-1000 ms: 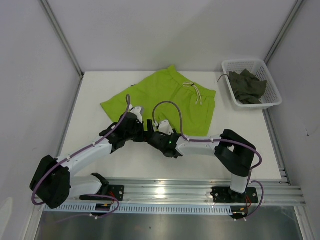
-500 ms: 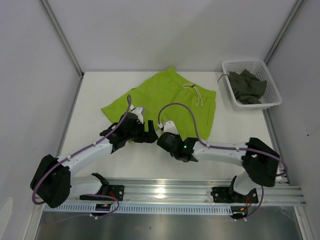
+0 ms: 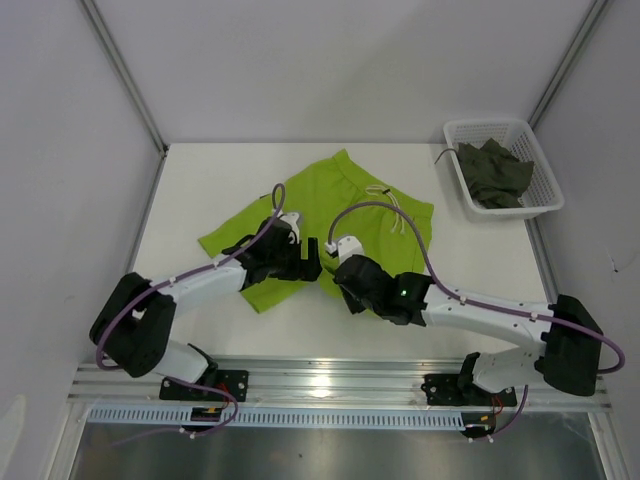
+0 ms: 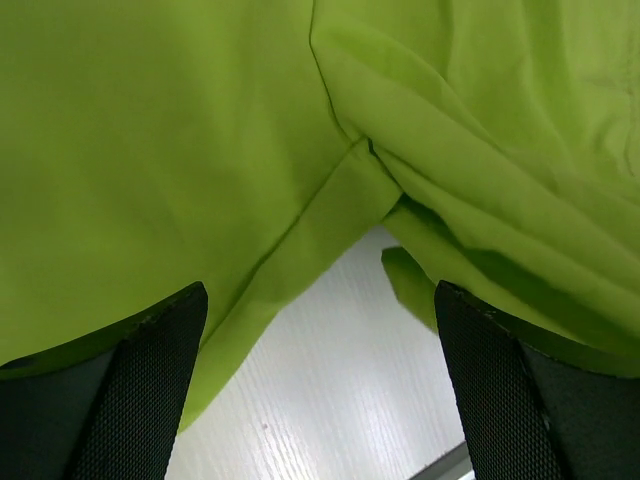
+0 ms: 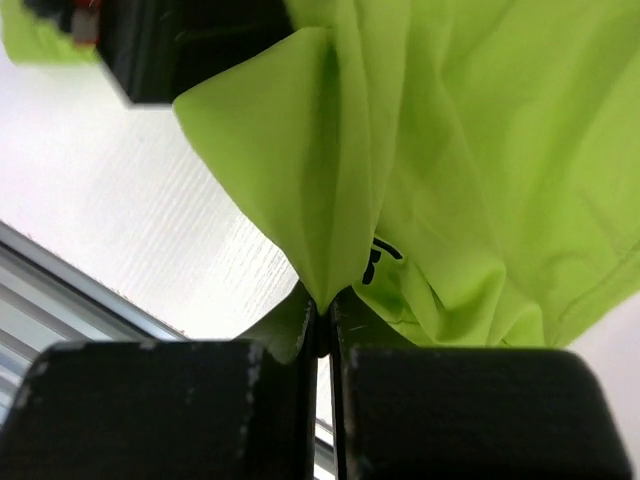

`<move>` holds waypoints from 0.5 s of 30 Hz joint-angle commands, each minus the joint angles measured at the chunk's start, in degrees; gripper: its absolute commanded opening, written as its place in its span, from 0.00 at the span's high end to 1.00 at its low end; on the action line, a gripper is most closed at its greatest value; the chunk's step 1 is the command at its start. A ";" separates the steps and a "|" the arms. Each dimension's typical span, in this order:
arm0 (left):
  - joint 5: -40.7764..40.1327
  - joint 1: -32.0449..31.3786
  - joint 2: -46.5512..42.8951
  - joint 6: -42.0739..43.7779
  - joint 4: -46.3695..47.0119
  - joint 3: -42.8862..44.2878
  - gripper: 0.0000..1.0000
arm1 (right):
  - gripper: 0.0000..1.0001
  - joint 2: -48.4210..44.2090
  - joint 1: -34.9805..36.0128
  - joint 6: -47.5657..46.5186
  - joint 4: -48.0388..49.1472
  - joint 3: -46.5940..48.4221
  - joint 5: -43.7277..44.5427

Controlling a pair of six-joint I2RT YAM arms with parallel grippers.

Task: Fold and stack the shorts
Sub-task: Flatten the shorts out

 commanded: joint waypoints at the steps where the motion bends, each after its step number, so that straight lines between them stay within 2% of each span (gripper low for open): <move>1: -2.35 0.99 4.11 1.42 2.07 3.46 0.04 | 1.00 3.22 0.09 -3.15 -0.05 -0.25 -5.78; 6: -3.31 4.68 7.90 2.56 1.81 5.66 0.04 | 1.00 4.64 -2.97 -3.33 1.27 1.24 -4.81; 12: -4.36 8.02 11.94 3.88 0.40 8.56 0.04 | 1.00 2.80 -12.47 -2.28 5.14 0.98 -14.21; 14: -4.02 8.37 13.00 3.79 1.01 8.39 0.04 | 0.97 4.28 -15.81 -1.23 6.46 0.89 -16.06; 15: -3.75 8.38 13.44 3.62 1.37 8.30 0.04 | 0.90 5.16 -16.52 -1.05 6.81 1.07 -17.02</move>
